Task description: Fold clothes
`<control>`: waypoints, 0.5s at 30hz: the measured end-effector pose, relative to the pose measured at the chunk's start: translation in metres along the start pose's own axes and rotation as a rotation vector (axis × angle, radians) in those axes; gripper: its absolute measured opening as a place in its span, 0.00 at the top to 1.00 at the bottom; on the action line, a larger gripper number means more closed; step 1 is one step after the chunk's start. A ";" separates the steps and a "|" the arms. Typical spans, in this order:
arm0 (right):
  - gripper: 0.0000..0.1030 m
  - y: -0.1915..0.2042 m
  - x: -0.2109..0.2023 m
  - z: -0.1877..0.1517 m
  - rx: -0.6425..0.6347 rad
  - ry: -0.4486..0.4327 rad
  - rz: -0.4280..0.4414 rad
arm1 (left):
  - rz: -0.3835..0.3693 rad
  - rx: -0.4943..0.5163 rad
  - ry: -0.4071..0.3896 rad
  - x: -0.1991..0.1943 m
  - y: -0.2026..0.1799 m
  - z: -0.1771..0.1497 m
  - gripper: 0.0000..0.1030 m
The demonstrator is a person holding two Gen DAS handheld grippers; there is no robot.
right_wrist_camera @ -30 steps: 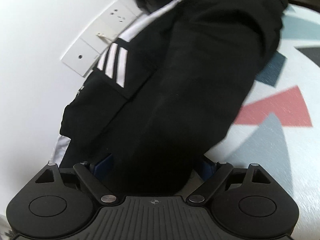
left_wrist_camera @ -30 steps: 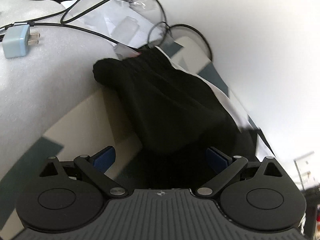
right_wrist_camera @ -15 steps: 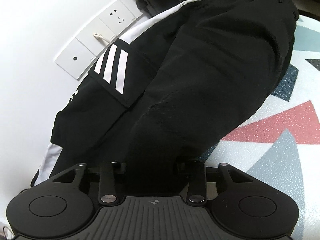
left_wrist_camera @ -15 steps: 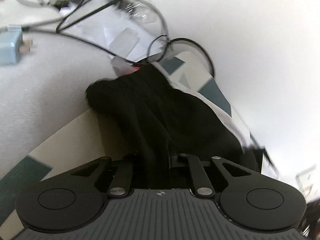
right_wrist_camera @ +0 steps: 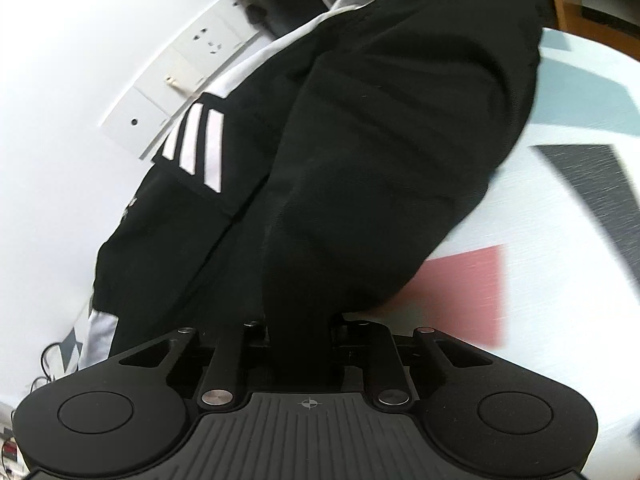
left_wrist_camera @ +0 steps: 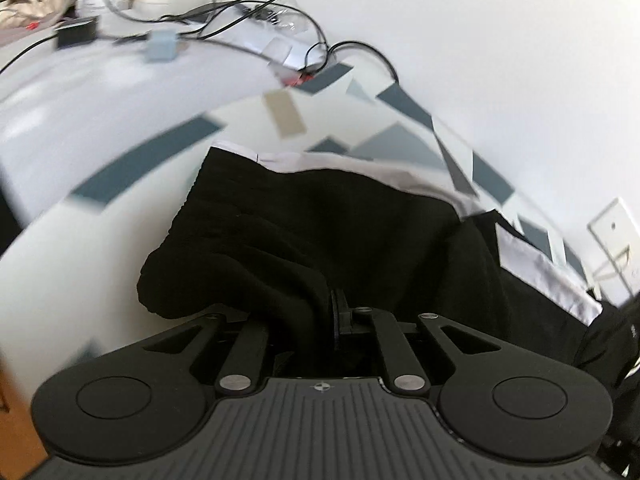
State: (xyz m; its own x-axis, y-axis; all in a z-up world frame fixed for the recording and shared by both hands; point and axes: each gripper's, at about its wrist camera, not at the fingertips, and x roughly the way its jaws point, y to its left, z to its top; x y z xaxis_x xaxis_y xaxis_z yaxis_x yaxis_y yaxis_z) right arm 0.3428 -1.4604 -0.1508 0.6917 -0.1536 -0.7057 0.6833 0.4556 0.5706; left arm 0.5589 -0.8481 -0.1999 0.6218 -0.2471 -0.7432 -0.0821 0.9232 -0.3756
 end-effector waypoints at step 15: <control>0.16 0.036 -0.054 -0.021 -0.194 0.030 0.187 | 0.125 -0.203 -0.138 -0.020 0.075 0.005 0.46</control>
State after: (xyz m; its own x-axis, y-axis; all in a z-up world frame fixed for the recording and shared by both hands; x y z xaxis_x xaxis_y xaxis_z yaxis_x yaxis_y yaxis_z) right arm 0.3249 -1.4175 -0.1011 0.7923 -0.0259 -0.6096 0.4849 0.6333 0.6032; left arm 0.5444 -0.7722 -0.2100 0.6957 -0.0795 -0.7139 -0.3109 0.8627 -0.3989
